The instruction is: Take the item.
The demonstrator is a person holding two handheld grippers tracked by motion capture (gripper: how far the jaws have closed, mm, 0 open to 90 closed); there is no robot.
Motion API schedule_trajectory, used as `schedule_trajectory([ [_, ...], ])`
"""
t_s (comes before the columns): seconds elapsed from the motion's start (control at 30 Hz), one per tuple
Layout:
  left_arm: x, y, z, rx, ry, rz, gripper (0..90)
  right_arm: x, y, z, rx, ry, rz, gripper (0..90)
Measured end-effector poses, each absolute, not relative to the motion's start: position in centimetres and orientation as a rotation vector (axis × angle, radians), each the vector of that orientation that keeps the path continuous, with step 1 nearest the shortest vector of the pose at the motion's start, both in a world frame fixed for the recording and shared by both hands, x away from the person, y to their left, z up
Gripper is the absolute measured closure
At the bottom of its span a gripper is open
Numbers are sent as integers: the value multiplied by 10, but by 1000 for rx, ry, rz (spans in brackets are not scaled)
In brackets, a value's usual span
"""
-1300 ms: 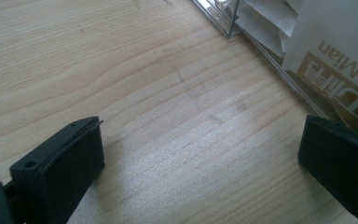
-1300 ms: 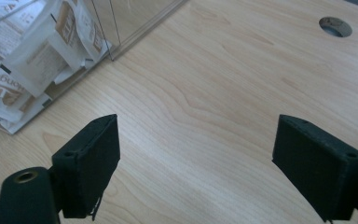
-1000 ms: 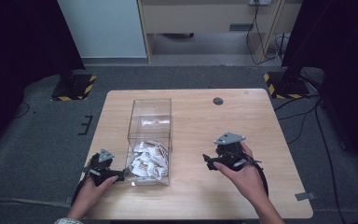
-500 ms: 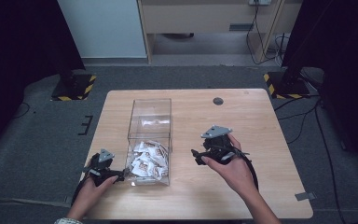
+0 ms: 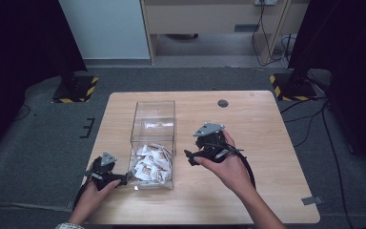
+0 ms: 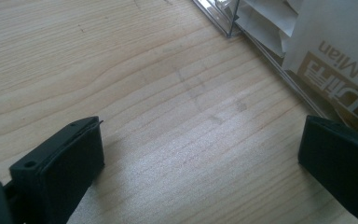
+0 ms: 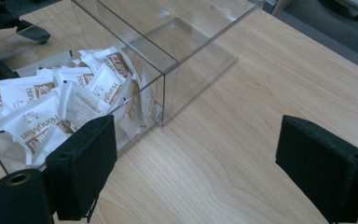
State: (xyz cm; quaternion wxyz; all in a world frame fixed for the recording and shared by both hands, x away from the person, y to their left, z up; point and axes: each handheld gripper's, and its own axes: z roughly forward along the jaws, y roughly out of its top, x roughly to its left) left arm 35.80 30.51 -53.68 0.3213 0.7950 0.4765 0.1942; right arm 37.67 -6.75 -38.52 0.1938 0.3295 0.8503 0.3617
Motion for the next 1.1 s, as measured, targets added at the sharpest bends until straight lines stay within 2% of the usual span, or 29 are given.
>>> schedule_trajectory([
  [0.6, 358, 305, -537, 2088, 1251, 510, 0, 388, -40, -367, 894, 2396, 1027, 163],
  [1.1, 358, 305, -537, 2088, 1250, 509, 0, 392, -15, -367, 837, 2437, 1057, 256],
])
